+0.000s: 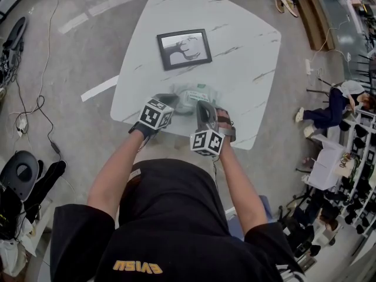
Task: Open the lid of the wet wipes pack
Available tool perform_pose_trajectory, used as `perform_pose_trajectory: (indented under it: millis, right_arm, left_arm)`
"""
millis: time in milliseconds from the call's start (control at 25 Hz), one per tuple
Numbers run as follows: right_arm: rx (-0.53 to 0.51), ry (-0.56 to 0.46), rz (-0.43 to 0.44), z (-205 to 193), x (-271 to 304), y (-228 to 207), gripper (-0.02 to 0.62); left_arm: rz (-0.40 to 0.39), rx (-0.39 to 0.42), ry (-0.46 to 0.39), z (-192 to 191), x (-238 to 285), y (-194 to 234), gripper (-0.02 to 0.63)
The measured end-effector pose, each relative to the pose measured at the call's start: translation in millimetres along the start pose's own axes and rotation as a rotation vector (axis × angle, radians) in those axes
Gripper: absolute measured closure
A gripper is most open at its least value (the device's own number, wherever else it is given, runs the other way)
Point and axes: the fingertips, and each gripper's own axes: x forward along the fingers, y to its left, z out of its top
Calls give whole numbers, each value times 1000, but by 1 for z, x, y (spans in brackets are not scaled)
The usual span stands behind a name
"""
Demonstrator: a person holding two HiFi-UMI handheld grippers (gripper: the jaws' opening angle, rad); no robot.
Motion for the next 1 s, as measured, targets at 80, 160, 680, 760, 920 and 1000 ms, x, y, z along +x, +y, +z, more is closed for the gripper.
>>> perform_pose_trajectory:
  millis: [80,160,680,760,920,1000]
  right_arm:
    - [8,-3,-4,0,2,-3,588]
    - [23,-6,-6,0,2,-6,586]
    - [298,-45,31,3,7,-32,581]
    - [354,-48,35,3,8,-36,580]
    - [383,-52,36,4,10,-42,580]
    - [407,-55,39,3,11,-44,580]
  left_arm:
    - [-2,-1,0,0,1,0,592]
    - [-1,-1,0,0,1,0,592]
    - [2,2,-2,0,-1,-1,592]
    - [5,5,-3,0,-1,-1,592]
    - [9,7,-3,0,-1,-2,592]
    - [9,7,-2,0,-1,-1,592]
